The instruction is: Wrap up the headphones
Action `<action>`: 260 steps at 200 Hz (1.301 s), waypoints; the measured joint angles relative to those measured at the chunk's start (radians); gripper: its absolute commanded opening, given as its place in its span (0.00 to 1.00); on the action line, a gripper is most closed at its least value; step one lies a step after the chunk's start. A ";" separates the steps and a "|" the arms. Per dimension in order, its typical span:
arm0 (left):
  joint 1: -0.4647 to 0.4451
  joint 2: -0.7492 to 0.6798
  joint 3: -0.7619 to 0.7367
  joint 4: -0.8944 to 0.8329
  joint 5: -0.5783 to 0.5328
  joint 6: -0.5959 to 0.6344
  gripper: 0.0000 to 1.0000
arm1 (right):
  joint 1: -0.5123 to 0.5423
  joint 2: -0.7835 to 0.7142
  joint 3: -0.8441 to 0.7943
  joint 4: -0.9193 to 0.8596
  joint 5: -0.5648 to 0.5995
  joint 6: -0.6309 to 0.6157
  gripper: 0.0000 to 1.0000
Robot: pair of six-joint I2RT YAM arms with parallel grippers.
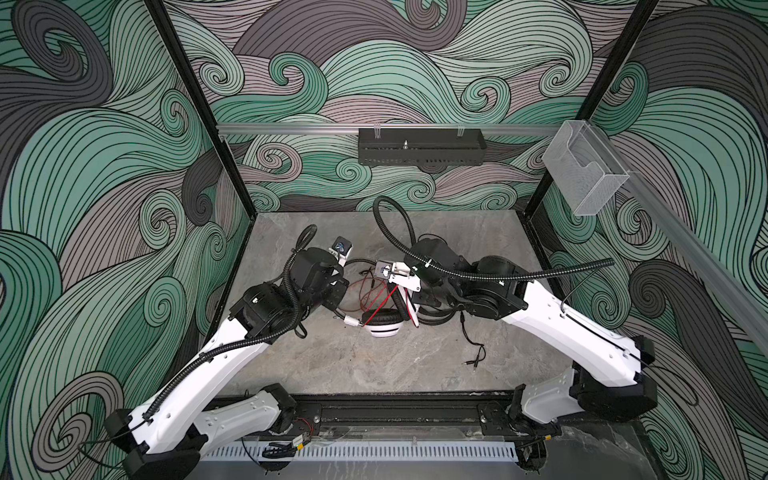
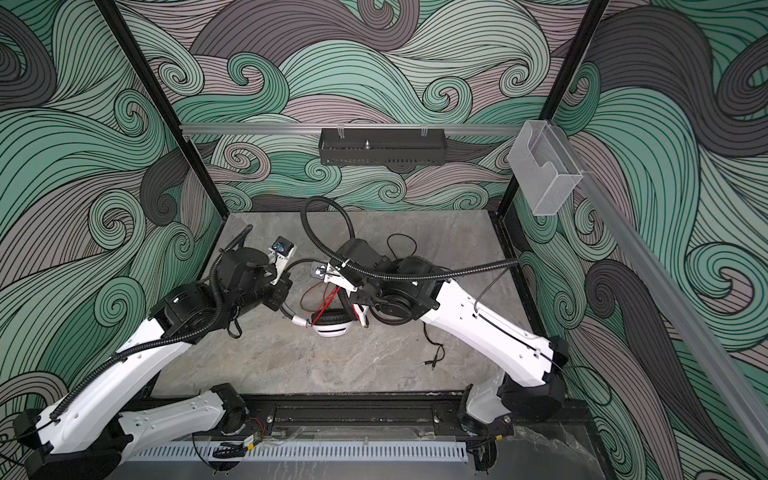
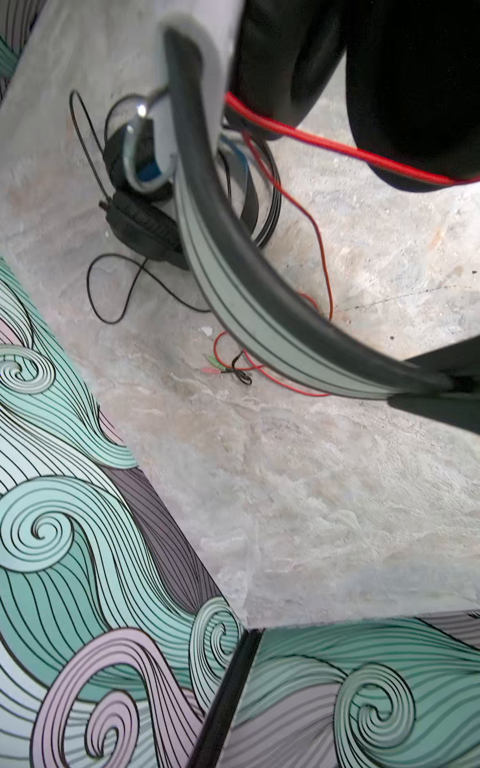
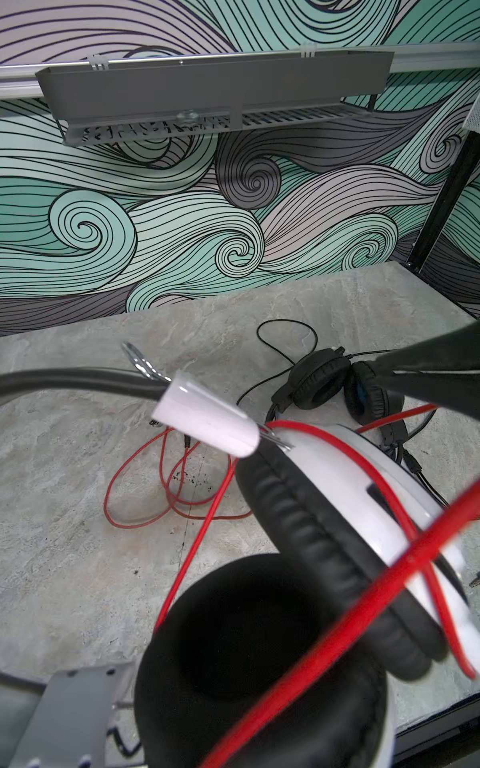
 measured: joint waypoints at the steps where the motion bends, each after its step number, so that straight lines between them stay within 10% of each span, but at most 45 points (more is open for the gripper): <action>1: 0.000 -0.003 0.000 -0.002 0.008 0.000 0.00 | 0.000 0.000 0.000 0.000 0.000 0.000 0.05; 125: 0.000 -0.069 0.080 -0.059 0.385 -0.112 0.00 | -0.131 -0.277 -0.373 0.320 -0.369 0.013 0.44; 199: 0.000 -0.062 0.236 -0.056 0.425 -0.248 0.00 | -0.335 -0.404 -0.612 0.683 -0.747 0.294 0.71; 260: 0.000 -0.020 0.292 -0.006 0.424 -0.359 0.00 | -0.382 -0.382 -0.725 1.044 -0.990 0.605 0.74</action>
